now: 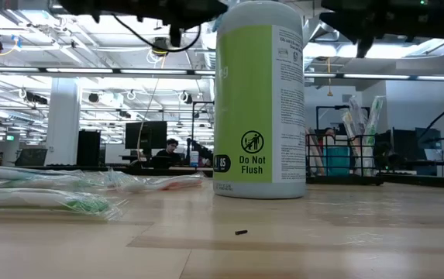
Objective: Pick & Place toothbrushing station
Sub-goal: Put the blue toothbrush into the wire organizer
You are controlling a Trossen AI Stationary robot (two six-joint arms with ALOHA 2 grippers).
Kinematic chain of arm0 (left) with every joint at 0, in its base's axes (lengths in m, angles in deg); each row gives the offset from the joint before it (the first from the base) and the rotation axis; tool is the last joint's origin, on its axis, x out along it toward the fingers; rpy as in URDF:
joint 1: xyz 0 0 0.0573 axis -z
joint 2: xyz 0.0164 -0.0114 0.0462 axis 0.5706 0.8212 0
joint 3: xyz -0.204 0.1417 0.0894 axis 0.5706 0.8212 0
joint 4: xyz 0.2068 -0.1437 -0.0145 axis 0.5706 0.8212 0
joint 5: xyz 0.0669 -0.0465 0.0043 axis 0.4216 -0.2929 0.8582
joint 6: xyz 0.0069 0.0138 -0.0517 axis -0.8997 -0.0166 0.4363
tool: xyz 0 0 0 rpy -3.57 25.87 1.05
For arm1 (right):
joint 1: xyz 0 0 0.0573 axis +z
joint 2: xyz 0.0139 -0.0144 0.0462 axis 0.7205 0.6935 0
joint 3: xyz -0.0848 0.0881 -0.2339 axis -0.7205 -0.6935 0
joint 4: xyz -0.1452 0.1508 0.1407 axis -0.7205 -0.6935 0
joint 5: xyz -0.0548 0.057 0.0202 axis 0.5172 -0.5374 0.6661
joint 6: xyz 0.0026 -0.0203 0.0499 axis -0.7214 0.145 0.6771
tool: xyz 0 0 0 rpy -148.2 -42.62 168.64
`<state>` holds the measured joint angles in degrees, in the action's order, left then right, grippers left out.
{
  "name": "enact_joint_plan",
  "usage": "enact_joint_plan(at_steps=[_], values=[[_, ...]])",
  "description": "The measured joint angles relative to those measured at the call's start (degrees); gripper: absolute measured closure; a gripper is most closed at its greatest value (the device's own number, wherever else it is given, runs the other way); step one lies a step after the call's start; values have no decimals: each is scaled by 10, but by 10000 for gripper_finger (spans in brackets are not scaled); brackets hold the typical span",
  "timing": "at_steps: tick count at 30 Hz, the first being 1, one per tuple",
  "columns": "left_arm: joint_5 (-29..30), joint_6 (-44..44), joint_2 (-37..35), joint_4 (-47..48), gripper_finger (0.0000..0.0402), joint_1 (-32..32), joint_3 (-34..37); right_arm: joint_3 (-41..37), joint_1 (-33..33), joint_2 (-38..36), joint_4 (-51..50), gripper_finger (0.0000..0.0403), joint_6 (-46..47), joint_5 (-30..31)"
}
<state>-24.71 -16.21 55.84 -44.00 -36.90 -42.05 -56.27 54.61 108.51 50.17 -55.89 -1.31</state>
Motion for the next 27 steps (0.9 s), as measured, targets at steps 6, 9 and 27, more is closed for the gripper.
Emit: enact_joint_plan(at_steps=[6, 9, 27], values=[[-7, -16, 63, -3, 394, 0, -58, 57, -20, 63, 2, 272, -17, -43], [-17, -17, 85, -5, 393, 0, -80, 81, -24, 87, 3, 272, -30, -44], [-40, -31, 127, -37, 394, 0, -115, 171, -58, 167, 1, 272, -21, -132]])
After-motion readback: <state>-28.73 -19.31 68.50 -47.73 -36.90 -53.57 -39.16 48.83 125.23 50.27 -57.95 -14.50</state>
